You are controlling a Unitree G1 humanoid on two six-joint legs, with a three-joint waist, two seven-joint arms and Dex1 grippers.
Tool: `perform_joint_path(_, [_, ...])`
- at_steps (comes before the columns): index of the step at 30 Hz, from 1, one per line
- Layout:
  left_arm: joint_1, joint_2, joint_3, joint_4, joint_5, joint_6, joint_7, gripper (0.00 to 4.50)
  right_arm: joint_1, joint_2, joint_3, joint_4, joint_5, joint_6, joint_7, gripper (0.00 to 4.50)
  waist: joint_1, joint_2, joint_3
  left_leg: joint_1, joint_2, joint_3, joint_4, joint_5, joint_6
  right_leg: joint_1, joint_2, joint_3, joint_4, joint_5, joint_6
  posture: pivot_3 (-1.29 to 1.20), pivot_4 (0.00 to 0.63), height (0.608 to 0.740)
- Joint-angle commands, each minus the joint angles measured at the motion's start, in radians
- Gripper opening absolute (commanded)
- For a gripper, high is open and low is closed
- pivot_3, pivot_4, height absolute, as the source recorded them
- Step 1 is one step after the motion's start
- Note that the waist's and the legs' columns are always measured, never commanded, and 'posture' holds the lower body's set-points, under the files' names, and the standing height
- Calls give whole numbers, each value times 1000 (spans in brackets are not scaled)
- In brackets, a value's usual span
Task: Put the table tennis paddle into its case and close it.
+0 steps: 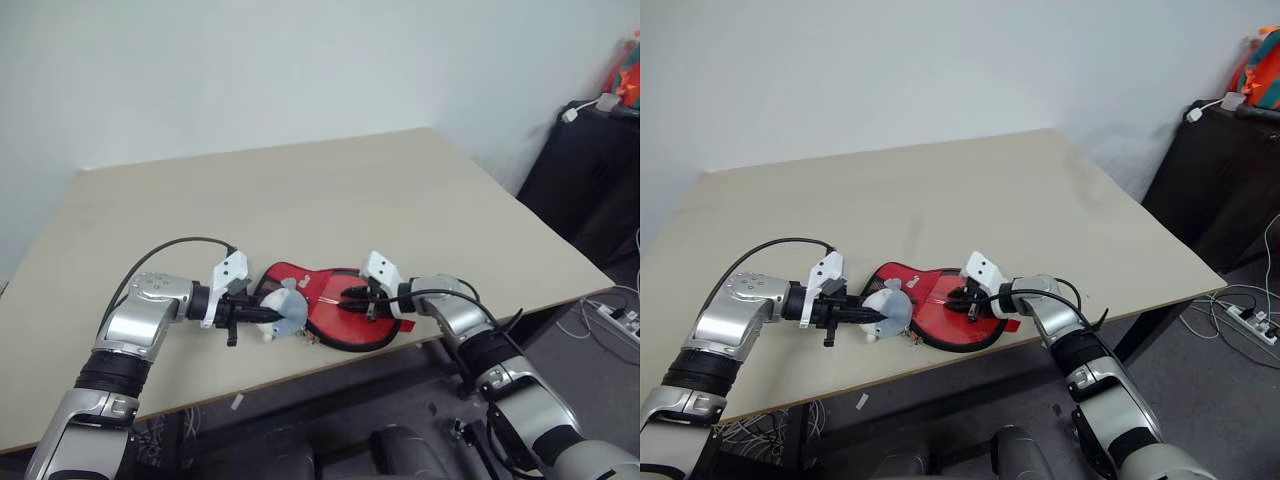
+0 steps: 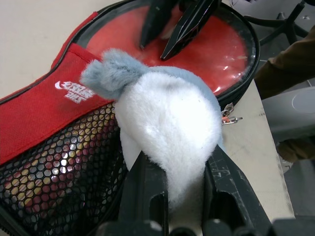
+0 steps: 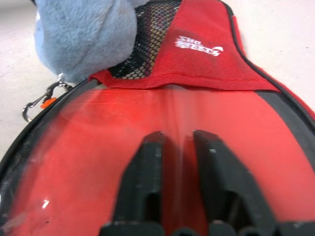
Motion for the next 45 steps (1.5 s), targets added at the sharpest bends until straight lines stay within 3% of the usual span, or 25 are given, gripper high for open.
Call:
perform_joint_path(1, [17, 49, 61, -14, -8, -13, 18, 330, 10, -9, 25, 41, -40, 35, -5, 21, 0, 0, 0, 1, 0, 0, 0, 0, 0, 1, 0, 0, 0, 0, 0, 0, 0, 740])
perform_joint_path(10, [32, 130, 69, 84, 69, -98, 75, 330, 19, -8, 43, 46, -49, 26, -10, 21, 0, 0, 0, 6, 1, 0, -1, 0, 0, 4, 0, -1, 2, 0, 0, 0, 0, 740])
perform_joint_path(23, [-138, 175, 2, 404, 274, -313, 212, 330, 29, 0, 63, 43, -64, 18, -20, 21, 0, -2, -1, 9, 3, -1, -2, -1, -1, 0, 0, -6, 10, 0, 0, 0, 0, 740])
perform_joint_path(29, [-168, 199, -30, 463, 351, -357, 231, 330, 28, 5, 68, 44, -69, 14, -25, 21, -1, -1, -1, 8, 10, -4, -3, -3, -5, -1, 0, -22, 6, 0, 0, 0, 0, 740])
perform_joint_path(33, [-206, 207, -50, 534, 410, -367, 309, 330, 28, 8, 68, 49, -75, 10, -24, 21, -1, -1, -1, 7, 22, -6, -9, -3, -5, -1, 0, -42, -11, 0, 0, 0, 0, 740])
perform_joint_path(34, [-218, 208, -55, 556, 426, -365, 337, 330, 28, 8, 68, 50, -76, 9, -24, 21, -2, 5, -3, 7, 25, -6, -9, -3, -5, -1, 0, -46, -13, 0, 0, 0, 0, 740])
perform_joint_path(36, [-244, 205, -62, 599, 455, -366, 392, 330, 28, 9, 68, 51, -79, 7, -23, 21, -3, 11, -6, -2, 47, -7, -19, -3, -5, 2, 2, -72, -44, 2, -2, 0, 0, 740])
perform_joint_path(37, [-256, 203, -65, 619, 466, -365, 415, 330, 29, 10, 69, 51, -80, 6, -22, 21, 1, 4, -10, -9, 65, -6, -27, -3, -5, 2, -1, -86, -56, 7, -3, 0, 0, 740])
perform_joint_path(38, [-267, 202, -69, 636, 476, -367, 434, 330, 29, 10, 69, 51, -81, 5, -22, 21, 2, -9, -14, -12, 76, 1, -32, -3, -5, -7, -8, -86, -43, 11, -4, 0, 0, 740])
perform_joint_path(39, [-279, 200, -74, 653, 489, -370, 463, 330, 29, 10, 70, 51, -81, 5, -21, 21, 3, -7, -19, -8, 75, 15, -30, -3, -5, -15, -14, -83, -25, 12, -6, 0, 0, 740])
perform_joint_path(40, [-292, 195, -78, 671, 500, -367, 491, 330, 30, 11, 70, 50, -82, 4, -21, 21, 1, 33, -28, -9, 81, 30, -25, -4, -5, -8, 4, -82, -41, 33, -25, 0, 0, 740])
perform_joint_path(41, [-303, 192, -82, 684, 509, -371, 512, 330, 30, 11, 71, 49, -82, 4, -20, 21, 22, 27, -43, -30, 132, 24, -37, -3, -5, 18, 49, -88, -118, 91, -47, 0, 0, 740])
perform_joint_path(42, [-313, 189, -85, 697, 516, -375, 530, 330, 30, 11, 71, 49, -83, 3, -19, 21, 35, 5, -47, -50, 153, 39, -52, -5, 2, 5, 32, -124, -85, 84, -33, 0, 0, 740])
perform_joint_path(43, [-326, 182, -86, 710, 520, -374, 550, 330, 31, 11, 71, 49, -84, 2, -19, 21, 39, -11, -42, -40, 139, 54, -65, -1, 9, -8, 8, -136, 2, -2, -35, 0, 0, 740])
perform_joint_path(44, [-336, 175, -84, 721, 520, -374, 562, 330, 31, 11, 71, 49, -84, 2, -19, 21, 43, -14, -39, -24, 106, 49, -70, 4, 7, -14, 2, -121, 25, -28, -47, 0, 0, 740])
perform_joint_path(45, [-345, 166, -78, 729, 511, -366, 557, 330, 31, 11, 72, 49, -84, 2, -19, 21, 46, -13, -35, -10, 97, 42, -72, 5, 6, -8, 5, -112, 33, -36, -63, 0, 0, 740])
